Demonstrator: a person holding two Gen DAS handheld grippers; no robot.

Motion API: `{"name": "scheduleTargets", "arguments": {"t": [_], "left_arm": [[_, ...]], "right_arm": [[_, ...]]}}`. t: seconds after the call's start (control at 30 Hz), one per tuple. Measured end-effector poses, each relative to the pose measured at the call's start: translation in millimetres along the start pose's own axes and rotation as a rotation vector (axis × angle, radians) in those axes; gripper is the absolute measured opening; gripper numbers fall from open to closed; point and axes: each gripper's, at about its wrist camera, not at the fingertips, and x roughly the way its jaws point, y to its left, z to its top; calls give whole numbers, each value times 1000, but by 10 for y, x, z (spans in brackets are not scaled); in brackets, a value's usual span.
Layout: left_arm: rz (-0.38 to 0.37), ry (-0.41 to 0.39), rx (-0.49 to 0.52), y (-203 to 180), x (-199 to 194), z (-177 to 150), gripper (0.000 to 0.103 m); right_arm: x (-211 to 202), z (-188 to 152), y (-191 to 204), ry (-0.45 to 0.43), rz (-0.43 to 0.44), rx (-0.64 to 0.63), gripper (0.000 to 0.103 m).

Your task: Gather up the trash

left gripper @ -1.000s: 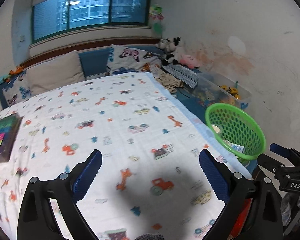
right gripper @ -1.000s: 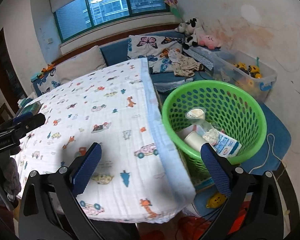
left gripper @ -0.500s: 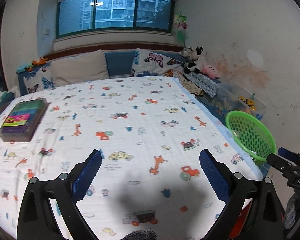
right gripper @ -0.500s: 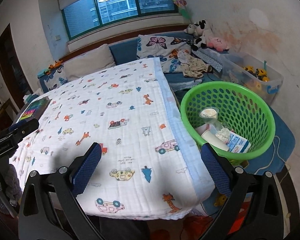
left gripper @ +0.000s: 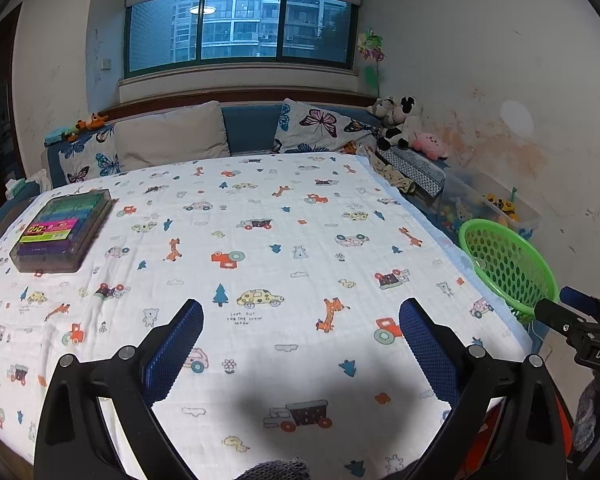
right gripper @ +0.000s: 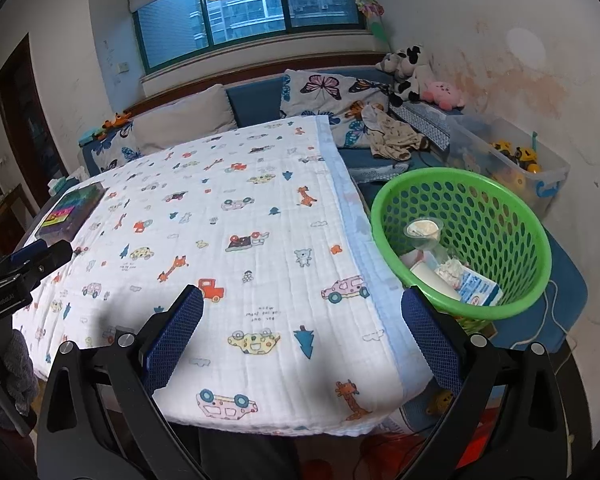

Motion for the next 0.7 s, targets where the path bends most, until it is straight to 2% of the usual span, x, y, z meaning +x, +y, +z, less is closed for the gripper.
{"name": "scheduleTargets", "arguments": {"t": [0.7], "left_arm": [[16,6,-8,83,-60,-107,95]], "right_arm": [[-6,-3,149,-6,-6,-51,99]]}}
